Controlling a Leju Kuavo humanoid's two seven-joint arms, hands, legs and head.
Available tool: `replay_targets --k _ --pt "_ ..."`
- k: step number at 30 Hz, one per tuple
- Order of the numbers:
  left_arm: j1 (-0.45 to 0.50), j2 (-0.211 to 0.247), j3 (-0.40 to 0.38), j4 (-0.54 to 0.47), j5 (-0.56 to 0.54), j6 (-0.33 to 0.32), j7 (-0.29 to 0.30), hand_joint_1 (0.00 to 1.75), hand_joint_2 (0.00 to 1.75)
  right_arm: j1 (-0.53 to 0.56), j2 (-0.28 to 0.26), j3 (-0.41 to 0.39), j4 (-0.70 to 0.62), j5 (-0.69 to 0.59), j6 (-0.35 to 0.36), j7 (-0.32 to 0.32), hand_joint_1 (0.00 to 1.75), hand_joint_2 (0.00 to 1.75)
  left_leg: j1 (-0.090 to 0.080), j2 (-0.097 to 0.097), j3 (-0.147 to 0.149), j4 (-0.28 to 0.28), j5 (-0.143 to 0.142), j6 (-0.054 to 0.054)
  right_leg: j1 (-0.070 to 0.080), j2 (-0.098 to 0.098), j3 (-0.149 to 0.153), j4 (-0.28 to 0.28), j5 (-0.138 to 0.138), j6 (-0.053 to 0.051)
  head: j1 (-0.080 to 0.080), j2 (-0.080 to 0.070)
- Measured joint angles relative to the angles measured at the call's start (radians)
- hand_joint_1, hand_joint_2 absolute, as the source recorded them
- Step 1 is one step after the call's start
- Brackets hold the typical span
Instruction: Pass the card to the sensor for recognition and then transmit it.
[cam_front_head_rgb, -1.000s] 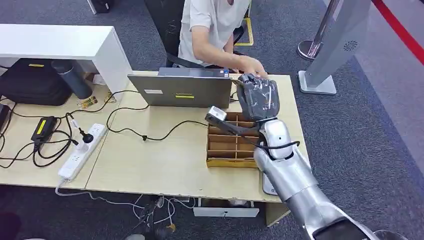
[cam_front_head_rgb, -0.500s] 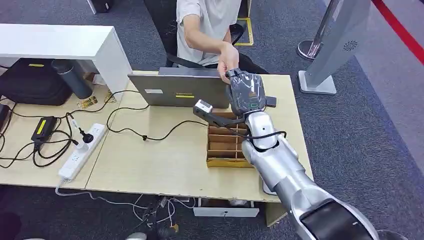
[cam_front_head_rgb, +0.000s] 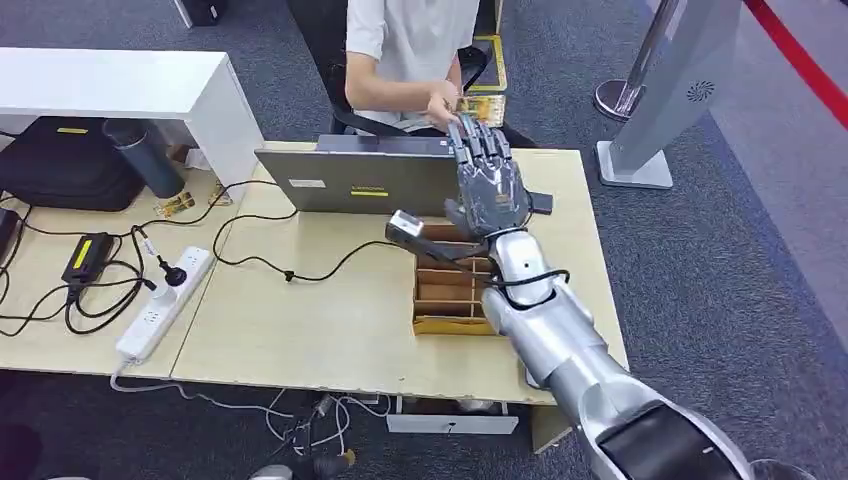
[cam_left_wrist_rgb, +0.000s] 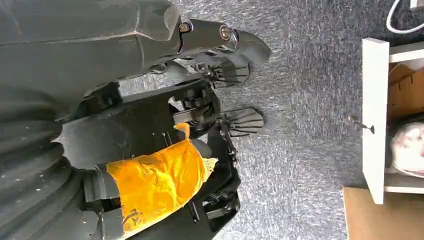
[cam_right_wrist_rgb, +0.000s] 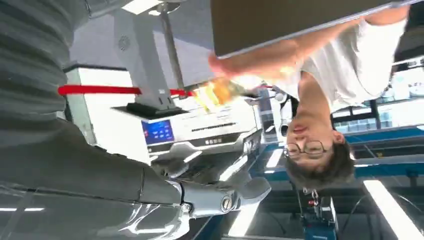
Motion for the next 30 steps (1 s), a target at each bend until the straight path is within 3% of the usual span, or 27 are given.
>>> replay_targets --k 8,20,25,30 --pt "0.009 0.012 0.004 0.000 0.044 0.009 -0.001 0.00 1.75 0.157 -0.057 0.016 -0.246 -0.103 -0.001 -0.084 0.00 1.75 0.000 0.000 -0.001 0.000 -0.001 0.000 0.000 0.000 -0.001 -0.001 0.000 0.000 0.000 0.000" --pt "0.047 0.037 0.034 0.000 0.109 0.011 -0.032 0.00 1.75 0.462 -0.243 0.053 -0.703 -0.143 0.006 -0.150 0.00 1.75 0.000 0.000 -0.002 0.000 -0.002 0.001 0.000 -0.001 -0.001 -0.002 -0.001 0.000 0.000 0.000" --pt "0.059 0.042 0.042 0.000 0.122 0.011 -0.036 0.00 1.75 0.547 -0.300 0.057 -0.792 -0.137 0.041 -0.158 0.00 1.75 0.000 0.000 -0.002 0.000 -0.002 0.001 0.000 0.000 -0.001 -0.002 -0.001 0.000 0.000 0.000" --pt "0.065 0.046 0.045 0.000 0.127 0.011 -0.036 0.00 1.75 0.585 -0.338 0.082 -0.800 -0.128 0.134 -0.154 0.00 1.75 0.000 0.000 -0.002 0.000 -0.002 0.001 0.000 0.000 -0.001 -0.002 -0.001 0.000 0.000 0.000"
